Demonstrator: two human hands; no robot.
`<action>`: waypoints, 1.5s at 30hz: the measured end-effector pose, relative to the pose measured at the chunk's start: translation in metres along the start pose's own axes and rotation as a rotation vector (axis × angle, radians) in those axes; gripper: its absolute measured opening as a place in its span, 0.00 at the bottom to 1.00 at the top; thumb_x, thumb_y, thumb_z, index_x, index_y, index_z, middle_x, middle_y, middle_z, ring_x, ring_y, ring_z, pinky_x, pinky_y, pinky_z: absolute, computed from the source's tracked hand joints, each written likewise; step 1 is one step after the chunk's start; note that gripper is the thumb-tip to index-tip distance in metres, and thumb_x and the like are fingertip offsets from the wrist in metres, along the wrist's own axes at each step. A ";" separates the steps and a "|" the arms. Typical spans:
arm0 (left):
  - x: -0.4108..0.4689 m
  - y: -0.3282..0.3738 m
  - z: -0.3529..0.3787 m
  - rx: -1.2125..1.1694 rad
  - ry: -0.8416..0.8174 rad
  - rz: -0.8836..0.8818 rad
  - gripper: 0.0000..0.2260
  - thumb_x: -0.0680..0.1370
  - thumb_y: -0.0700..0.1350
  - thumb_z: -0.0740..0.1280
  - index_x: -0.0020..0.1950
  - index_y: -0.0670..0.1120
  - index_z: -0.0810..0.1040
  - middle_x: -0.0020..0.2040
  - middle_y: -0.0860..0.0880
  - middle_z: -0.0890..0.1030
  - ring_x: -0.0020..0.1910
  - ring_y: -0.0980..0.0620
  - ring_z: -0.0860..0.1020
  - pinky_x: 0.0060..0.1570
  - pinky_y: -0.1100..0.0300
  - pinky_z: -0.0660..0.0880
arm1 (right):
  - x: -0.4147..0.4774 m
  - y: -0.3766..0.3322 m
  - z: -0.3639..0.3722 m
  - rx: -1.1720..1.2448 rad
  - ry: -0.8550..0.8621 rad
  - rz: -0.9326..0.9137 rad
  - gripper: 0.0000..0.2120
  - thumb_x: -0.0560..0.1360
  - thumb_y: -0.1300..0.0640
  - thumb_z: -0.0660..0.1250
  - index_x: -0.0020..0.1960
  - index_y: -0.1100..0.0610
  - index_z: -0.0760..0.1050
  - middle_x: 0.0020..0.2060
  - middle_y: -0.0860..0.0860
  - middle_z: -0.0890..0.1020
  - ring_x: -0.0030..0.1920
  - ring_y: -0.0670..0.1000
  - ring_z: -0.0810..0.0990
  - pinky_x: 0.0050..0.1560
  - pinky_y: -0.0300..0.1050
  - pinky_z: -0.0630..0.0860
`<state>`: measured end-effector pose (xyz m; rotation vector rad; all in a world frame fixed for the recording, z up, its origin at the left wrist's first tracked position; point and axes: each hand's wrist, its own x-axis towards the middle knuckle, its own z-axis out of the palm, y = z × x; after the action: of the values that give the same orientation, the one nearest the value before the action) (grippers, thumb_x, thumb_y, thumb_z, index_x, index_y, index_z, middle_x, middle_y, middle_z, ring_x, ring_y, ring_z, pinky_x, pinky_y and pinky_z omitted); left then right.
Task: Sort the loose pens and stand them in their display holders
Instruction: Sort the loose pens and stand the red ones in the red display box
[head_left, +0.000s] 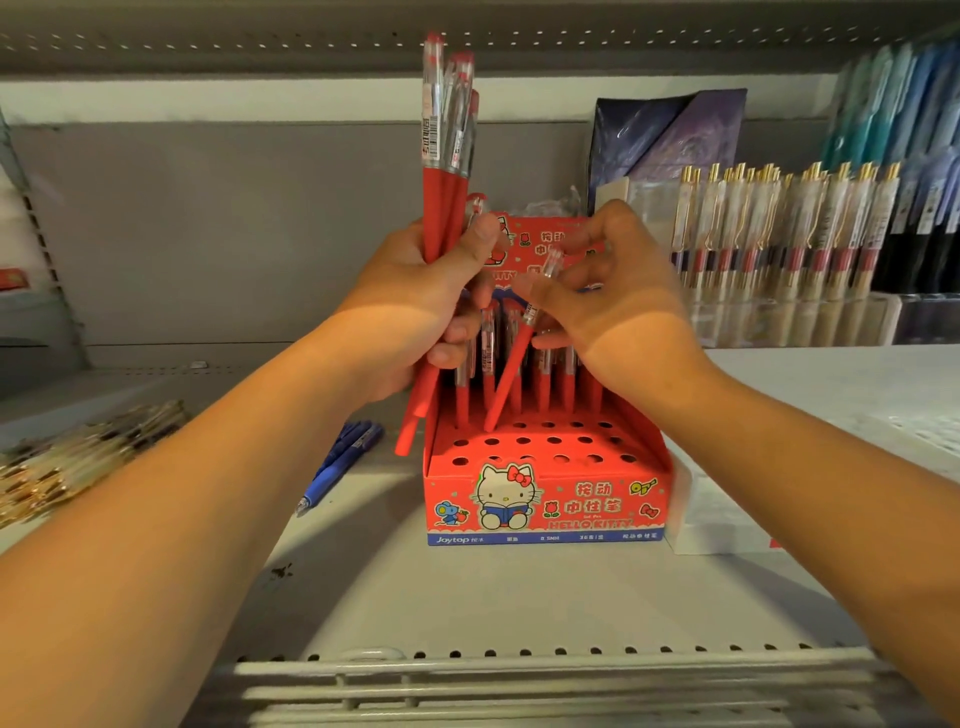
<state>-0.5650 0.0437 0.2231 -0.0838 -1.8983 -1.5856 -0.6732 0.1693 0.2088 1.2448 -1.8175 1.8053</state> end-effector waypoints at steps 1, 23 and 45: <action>0.000 0.000 0.000 -0.006 -0.007 -0.005 0.20 0.82 0.53 0.63 0.63 0.37 0.70 0.30 0.51 0.73 0.21 0.55 0.62 0.20 0.68 0.59 | 0.000 0.000 0.000 -0.001 0.001 -0.005 0.19 0.69 0.55 0.78 0.43 0.44 0.67 0.40 0.61 0.80 0.33 0.55 0.84 0.29 0.51 0.82; -0.002 -0.002 0.003 -0.054 -0.006 -0.029 0.05 0.83 0.48 0.63 0.49 0.50 0.68 0.30 0.49 0.75 0.20 0.55 0.63 0.20 0.68 0.60 | -0.008 0.002 0.002 -0.103 -0.244 -0.118 0.15 0.74 0.64 0.72 0.42 0.47 0.70 0.35 0.52 0.81 0.31 0.50 0.83 0.32 0.50 0.83; -0.010 -0.006 0.004 0.045 -0.312 -0.142 0.07 0.80 0.50 0.65 0.44 0.50 0.75 0.35 0.45 0.76 0.21 0.56 0.64 0.19 0.69 0.60 | 0.001 -0.022 -0.019 0.538 -0.169 0.210 0.04 0.78 0.60 0.68 0.52 0.55 0.78 0.46 0.51 0.86 0.44 0.49 0.85 0.38 0.41 0.79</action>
<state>-0.5616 0.0487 0.2132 -0.1902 -2.2213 -1.7022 -0.6644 0.1899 0.2276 1.4650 -1.6496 2.4897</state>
